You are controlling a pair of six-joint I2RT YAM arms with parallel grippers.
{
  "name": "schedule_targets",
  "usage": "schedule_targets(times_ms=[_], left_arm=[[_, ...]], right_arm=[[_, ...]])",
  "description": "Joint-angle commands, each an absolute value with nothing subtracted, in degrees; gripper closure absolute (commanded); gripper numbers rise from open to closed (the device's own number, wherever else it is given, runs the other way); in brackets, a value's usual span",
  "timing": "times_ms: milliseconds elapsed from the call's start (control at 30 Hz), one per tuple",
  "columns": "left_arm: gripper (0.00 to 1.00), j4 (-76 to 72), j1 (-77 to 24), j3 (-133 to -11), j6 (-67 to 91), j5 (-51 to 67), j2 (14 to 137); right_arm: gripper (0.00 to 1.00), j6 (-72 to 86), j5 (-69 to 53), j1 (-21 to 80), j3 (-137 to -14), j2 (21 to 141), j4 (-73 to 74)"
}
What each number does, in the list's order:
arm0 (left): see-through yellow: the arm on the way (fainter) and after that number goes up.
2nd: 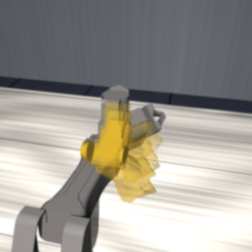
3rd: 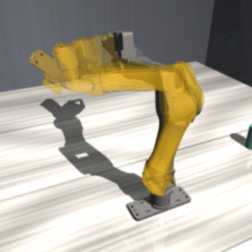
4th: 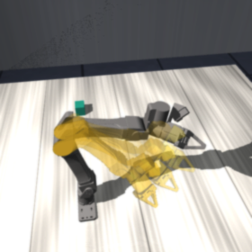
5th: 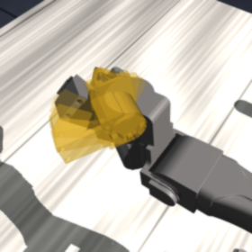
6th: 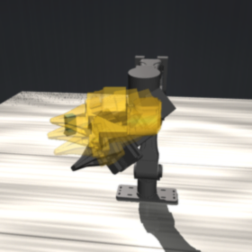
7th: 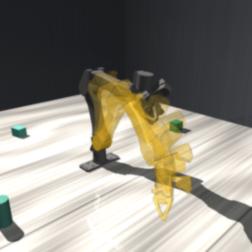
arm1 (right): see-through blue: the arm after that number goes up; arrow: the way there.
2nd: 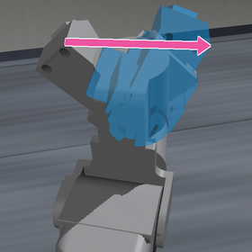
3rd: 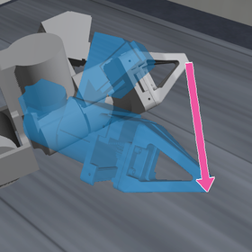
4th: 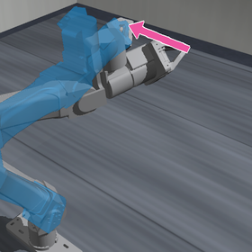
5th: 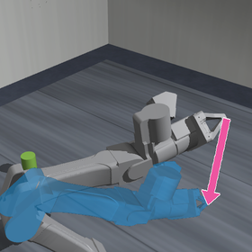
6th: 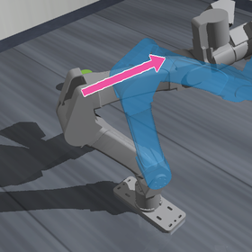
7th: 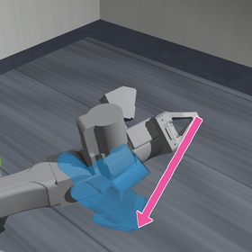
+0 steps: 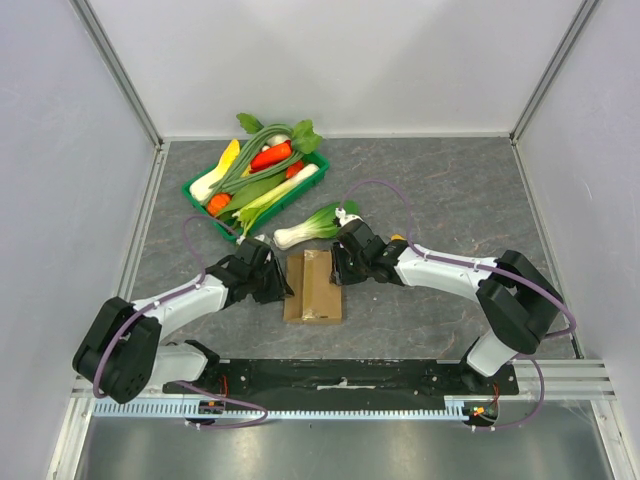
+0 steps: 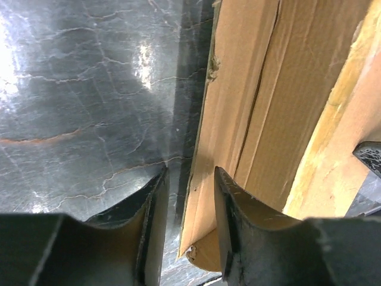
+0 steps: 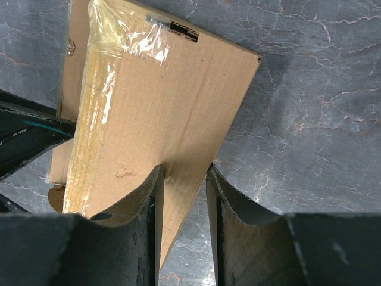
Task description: Unpack the express box
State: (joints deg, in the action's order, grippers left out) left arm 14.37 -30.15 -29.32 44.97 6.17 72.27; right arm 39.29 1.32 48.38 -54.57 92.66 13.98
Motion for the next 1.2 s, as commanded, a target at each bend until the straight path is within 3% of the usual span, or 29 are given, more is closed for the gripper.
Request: schedule_targets(times_ms=[0,200,300,400,433,533,700,1000,1167], left_arm=[[0.55,12.04,-29.53,-29.35,44.65,7.47,73.65],[0.53,11.0,-27.16,-29.54,45.53,10.19,77.43],[0.57,6.96,-25.32,-26.82,46.23,14.58,78.4],[0.71,1.33,-23.38,-25.14,46.32,20.11,79.1],[0.82,0.27,-23.2,-25.14,46.06,21.08,79.1],[0.98,1.05,-23.12,-26.45,44.48,22.76,78.23],[0.98,11.76,-23.12,-32.77,42.19,22.94,71.73],[0.98,25.83,-23.2,-43.24,41.75,22.76,63.54],[0.98,27.42,-23.2,-45.08,40.61,22.33,63.02]], right_arm=[[0.62,38.14,3.78,48.25,-54.4,94.92,19.07],[0.61,38.15,2.82,48.25,-54.93,94.48,18.63],[0.6,37.97,2.38,48.25,-55.11,93.96,18.37],[0.58,37.79,2.11,48.25,-55.55,93.61,18.46],[0.58,37.79,1.94,48.25,-55.98,93.34,18.89],[0.51,37.79,3.76,48.25,-57.65,91.33,21.17],[0.34,36.92,10.54,48.43,-63.01,85.97,27.85],[0.2,32.96,14.42,55.81,-74.09,86.39,30.51],[0.22,32.96,12.39,56.07,-71.72,89.82,29.01]])
